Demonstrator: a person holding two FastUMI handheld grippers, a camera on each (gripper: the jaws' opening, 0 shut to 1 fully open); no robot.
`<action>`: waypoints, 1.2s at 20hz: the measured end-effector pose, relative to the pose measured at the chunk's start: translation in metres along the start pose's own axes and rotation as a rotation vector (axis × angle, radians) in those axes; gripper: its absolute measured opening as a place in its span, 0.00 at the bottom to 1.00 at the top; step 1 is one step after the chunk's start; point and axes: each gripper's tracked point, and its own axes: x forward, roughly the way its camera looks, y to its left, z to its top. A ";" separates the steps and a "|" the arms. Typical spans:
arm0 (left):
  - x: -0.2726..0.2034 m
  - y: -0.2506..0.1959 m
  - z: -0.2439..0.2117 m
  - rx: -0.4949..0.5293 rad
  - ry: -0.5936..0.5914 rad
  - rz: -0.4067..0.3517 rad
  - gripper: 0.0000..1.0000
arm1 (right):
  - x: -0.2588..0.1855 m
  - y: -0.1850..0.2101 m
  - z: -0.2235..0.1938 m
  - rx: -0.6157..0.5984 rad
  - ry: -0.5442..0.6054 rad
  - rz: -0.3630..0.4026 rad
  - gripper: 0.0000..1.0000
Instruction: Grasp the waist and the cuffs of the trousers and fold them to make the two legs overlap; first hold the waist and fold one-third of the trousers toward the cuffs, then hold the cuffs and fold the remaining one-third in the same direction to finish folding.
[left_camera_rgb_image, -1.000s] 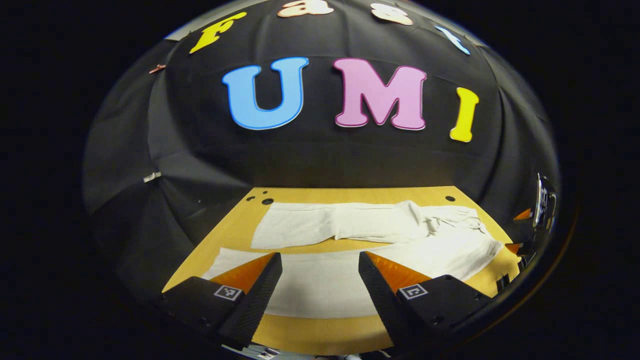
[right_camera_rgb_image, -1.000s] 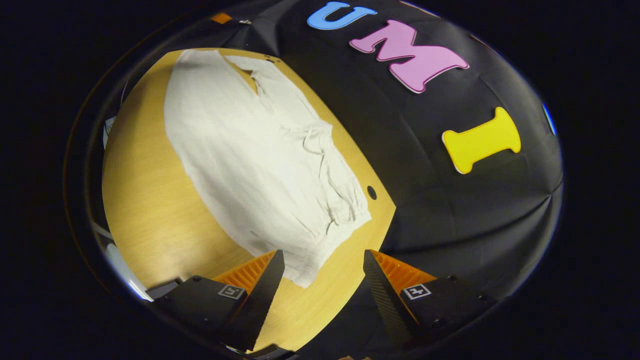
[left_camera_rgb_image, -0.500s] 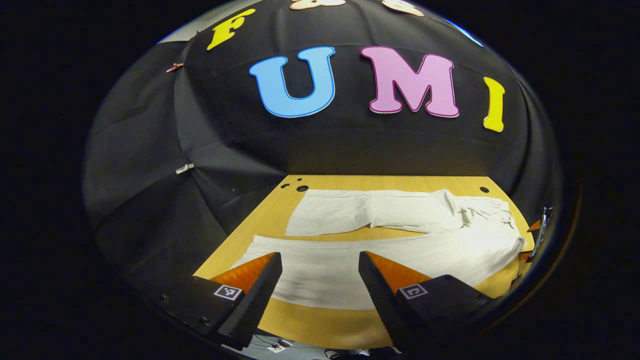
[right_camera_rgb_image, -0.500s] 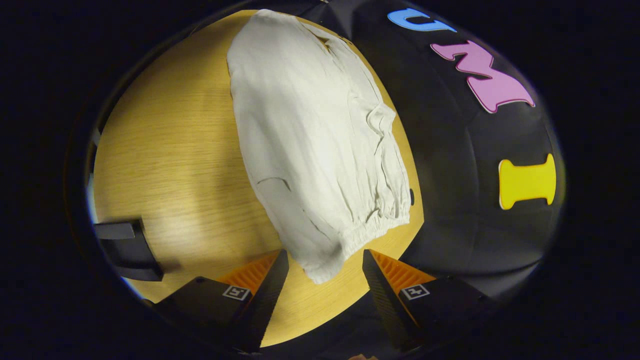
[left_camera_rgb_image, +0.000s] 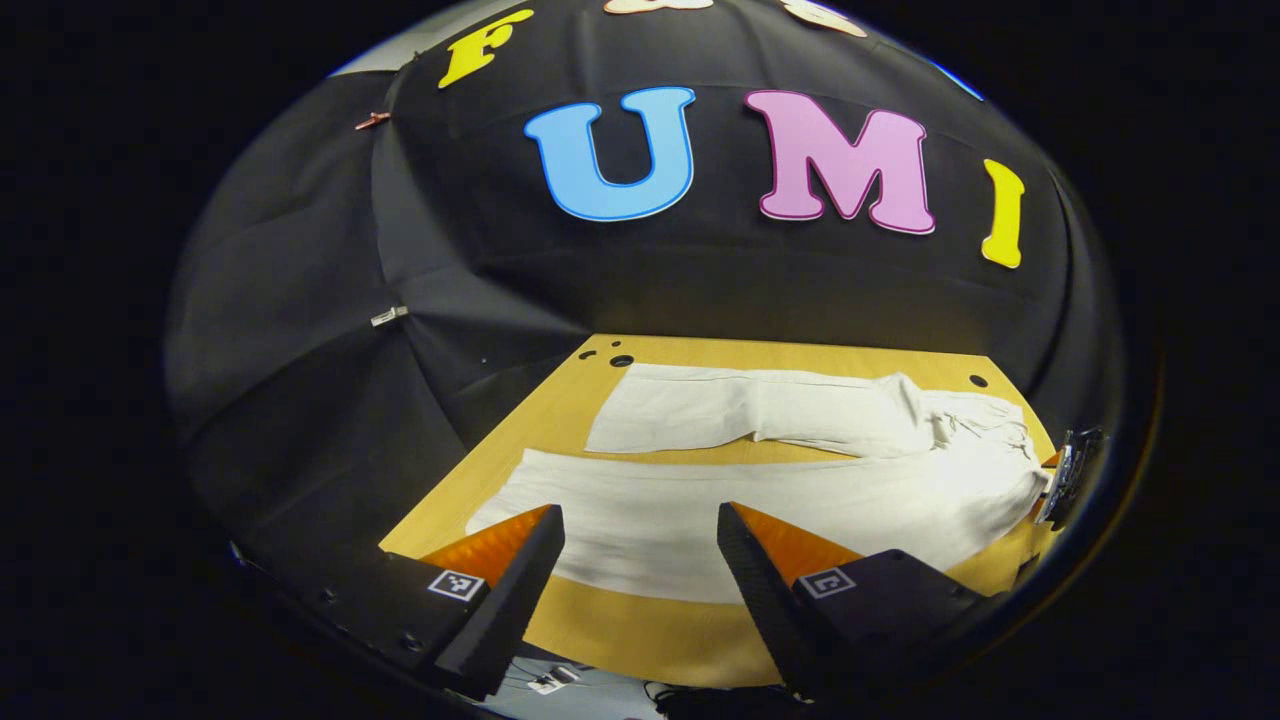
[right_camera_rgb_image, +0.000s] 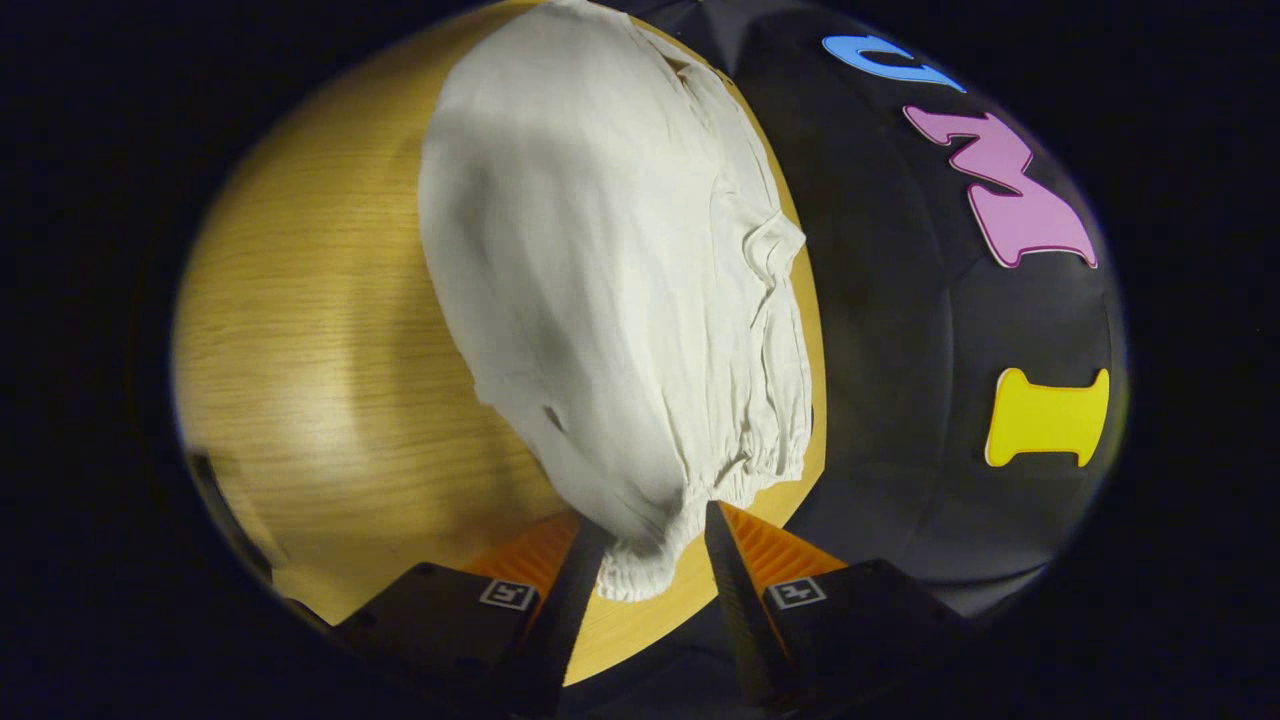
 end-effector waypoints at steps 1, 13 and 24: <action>0.002 0.006 -0.004 -0.014 0.009 0.004 0.98 | 0.000 0.003 0.001 -0.003 0.010 0.022 0.53; 0.034 0.117 -0.054 0.183 0.110 0.087 0.98 | 0.009 0.016 0.003 0.042 0.112 0.218 0.10; 0.104 0.194 -0.127 0.789 0.283 0.014 0.97 | 0.003 0.018 0.012 0.064 0.174 0.392 0.05</action>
